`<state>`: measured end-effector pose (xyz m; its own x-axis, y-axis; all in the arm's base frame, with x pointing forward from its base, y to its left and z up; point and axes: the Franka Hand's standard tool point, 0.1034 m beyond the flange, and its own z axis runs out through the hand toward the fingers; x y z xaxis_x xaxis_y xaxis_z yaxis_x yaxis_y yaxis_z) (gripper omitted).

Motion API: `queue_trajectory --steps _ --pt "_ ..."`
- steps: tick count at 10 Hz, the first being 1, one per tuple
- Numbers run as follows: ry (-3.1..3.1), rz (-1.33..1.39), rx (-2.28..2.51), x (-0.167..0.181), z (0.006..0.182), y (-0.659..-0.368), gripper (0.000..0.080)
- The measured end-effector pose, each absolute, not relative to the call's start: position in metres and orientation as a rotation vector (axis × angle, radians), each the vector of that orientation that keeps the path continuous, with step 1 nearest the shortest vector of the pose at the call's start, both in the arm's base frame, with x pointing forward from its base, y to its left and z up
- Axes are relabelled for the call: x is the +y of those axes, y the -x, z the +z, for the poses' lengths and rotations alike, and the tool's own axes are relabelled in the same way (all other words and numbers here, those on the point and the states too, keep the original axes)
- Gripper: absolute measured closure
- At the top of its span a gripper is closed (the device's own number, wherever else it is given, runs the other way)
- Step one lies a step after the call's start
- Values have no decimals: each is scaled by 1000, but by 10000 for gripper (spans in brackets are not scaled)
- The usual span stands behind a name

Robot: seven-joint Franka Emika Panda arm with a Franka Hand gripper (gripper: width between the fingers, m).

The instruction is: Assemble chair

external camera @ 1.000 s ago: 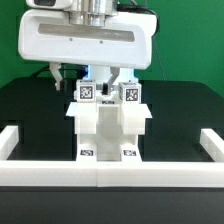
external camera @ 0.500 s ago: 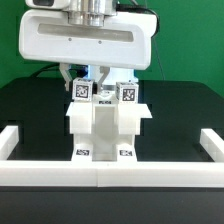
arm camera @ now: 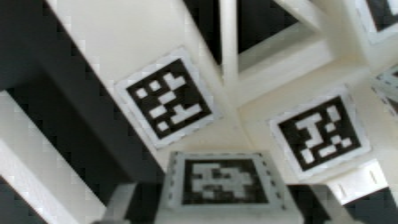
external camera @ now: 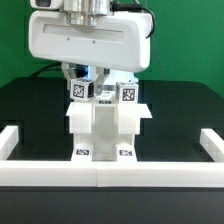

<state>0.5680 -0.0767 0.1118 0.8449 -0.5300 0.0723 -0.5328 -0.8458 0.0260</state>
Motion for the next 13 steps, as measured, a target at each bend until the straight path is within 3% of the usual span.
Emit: queue_trajectory --steps 13 --pt "-2342 136 -2158 -76 110 -572 528"
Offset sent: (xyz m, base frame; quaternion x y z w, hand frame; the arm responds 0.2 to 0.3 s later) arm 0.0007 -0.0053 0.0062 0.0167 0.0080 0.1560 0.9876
